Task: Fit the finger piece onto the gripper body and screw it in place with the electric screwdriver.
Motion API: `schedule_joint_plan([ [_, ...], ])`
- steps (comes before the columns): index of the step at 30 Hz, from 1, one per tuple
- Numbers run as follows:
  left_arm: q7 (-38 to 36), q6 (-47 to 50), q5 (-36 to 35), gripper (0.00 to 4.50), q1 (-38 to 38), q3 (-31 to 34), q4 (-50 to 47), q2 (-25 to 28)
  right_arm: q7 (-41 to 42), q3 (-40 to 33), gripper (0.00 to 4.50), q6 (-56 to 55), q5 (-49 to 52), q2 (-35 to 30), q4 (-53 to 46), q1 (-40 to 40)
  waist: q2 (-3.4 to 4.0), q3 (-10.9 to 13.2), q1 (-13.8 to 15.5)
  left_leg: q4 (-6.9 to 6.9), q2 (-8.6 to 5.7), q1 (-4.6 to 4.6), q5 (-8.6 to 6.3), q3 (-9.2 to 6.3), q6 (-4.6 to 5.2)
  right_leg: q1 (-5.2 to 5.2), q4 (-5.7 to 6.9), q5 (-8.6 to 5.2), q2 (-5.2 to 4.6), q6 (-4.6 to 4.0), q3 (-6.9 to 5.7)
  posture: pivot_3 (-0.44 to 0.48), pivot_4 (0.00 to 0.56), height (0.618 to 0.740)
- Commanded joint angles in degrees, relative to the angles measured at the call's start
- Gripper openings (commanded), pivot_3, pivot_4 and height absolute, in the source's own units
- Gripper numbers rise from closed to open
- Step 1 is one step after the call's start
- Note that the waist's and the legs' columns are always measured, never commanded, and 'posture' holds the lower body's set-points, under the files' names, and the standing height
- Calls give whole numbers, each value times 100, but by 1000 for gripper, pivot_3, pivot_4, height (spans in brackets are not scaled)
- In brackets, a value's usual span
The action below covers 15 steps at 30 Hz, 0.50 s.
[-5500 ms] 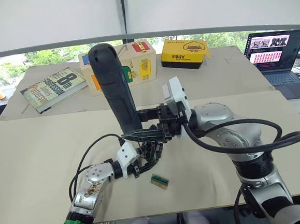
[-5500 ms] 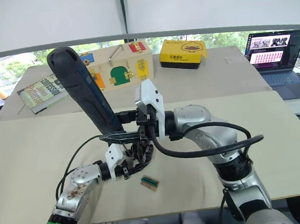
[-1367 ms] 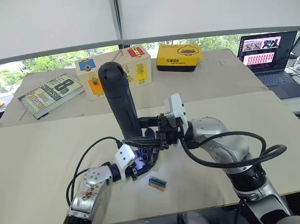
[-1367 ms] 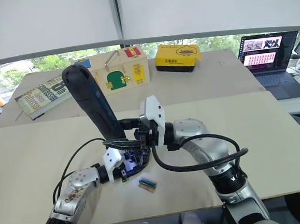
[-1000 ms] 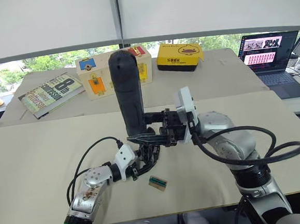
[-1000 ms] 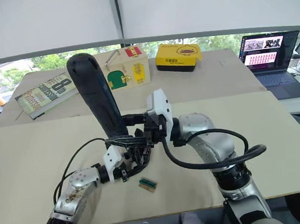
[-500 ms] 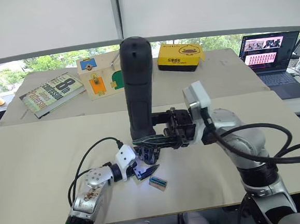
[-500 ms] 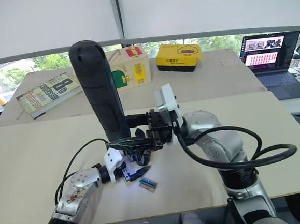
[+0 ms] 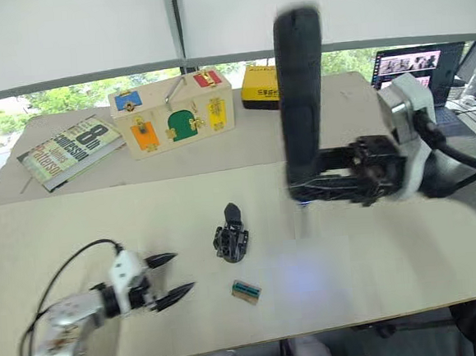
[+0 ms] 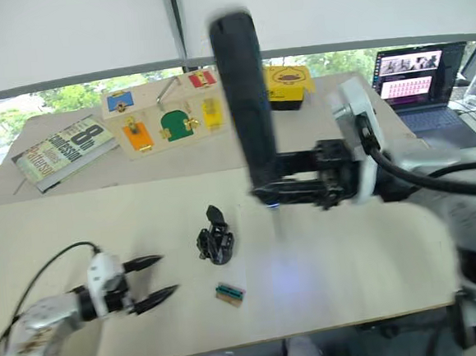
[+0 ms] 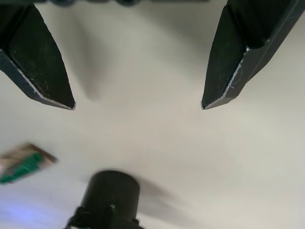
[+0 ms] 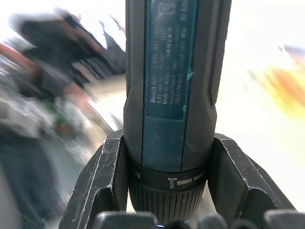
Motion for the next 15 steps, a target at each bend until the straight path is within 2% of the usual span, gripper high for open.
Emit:
schedule_joint_plan([
  [1,-555,145,-599,4466,179,523,-427,267,515,338,1902,249,-808,-885,602,355,-21,31,53,1,0,-4,-3,-1,-4,0,-5,0,-3,0,-6,0,150,740],
  [3,-720,37,-561,4466,234,590,-455,345,794,760,1902,24,-1324,-1185,712,454,-5,57,38,6,-10,-20,-6,9,-9,-14,-5,1,-13,4,-1,0,150,740],
  [7,-630,119,-618,4466,203,726,-524,280,1167,1607,1902,-324,-2363,-1188,1177,437,0,73,-76,19,-2,-52,1,24,2,-51,5,3,-10,4,-3,0,150,740],
  [15,-374,21,-440,4466,336,899,-616,159,1828,2633,1902,-1240,-4001,-502,2731,-132,4,86,-77,40,-1,-56,-16,25,-29,-49,10,7,-10,5,-4,0,150,740],
])
